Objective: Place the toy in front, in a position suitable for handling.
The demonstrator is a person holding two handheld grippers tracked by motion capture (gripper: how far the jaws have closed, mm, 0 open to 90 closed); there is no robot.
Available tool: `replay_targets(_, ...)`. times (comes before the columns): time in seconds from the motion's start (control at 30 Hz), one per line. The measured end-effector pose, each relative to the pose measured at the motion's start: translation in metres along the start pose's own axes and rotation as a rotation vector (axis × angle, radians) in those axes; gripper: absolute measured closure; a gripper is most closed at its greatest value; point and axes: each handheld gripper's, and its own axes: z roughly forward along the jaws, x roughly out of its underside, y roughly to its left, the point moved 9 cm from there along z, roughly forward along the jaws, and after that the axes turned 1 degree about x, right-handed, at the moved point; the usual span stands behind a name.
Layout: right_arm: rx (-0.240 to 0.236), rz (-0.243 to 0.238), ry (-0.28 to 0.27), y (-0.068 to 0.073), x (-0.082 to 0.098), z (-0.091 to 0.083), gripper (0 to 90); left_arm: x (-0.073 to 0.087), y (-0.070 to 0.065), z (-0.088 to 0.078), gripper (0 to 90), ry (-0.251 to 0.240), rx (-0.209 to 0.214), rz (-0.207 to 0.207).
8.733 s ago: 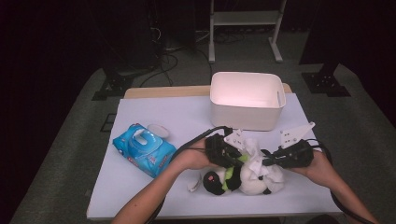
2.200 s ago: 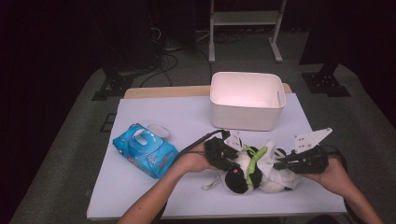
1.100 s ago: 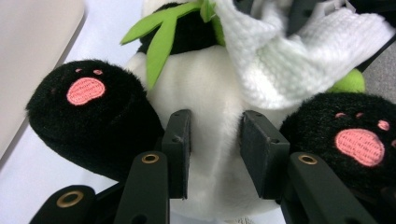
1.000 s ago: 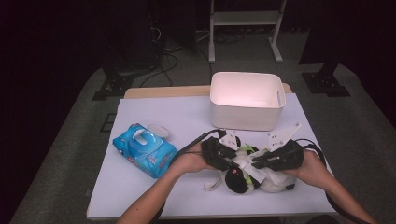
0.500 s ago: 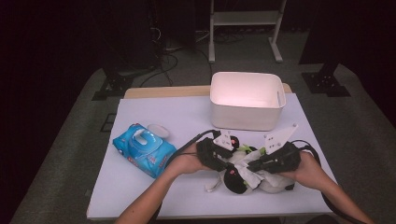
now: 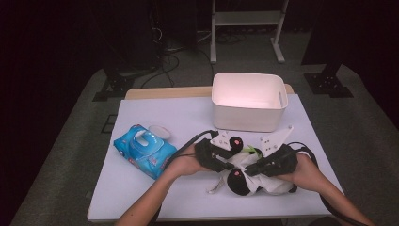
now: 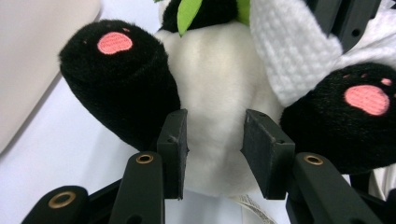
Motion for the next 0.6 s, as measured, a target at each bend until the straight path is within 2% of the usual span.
replay_targets(0.13, -0.007, -0.013, -0.01, 0.003, -0.006, -0.001, 86.2, -0.001, -0.001, 0.003, 60.7, -0.002, 0.004, 0.002)
replay_targets(0.27, -0.035, -0.044, -0.054, 0.01, -0.025, -0.001, 86.2, -0.002, -0.001, 0.004, 61.4, 0.0, 0.01, 0.004)
replay_targets(0.37, -0.049, -0.076, -0.038, 0.015, -0.034, 0.007, 86.2, -0.001, -0.002, 0.006, 61.4, 0.001, 0.013, 0.005)
replay_targets(0.43, -0.051, -0.087, -0.01, 0.015, -0.033, 0.013, 86.2, 0.0, -0.003, 0.006, 61.5, -0.002, 0.012, 0.005)
replay_targets(0.5, -0.041, -0.083, 0.002, 0.013, -0.029, 0.012, 86.3, 0.001, -0.004, 0.005, 61.5, -0.003, 0.013, 0.007)
replay_targets(0.6, 0.013, -0.06, 0.042, 0.004, -0.016, 0.006, 86.2, 0.0, -0.006, 0.006, 61.5, -0.006, 0.014, 0.005)
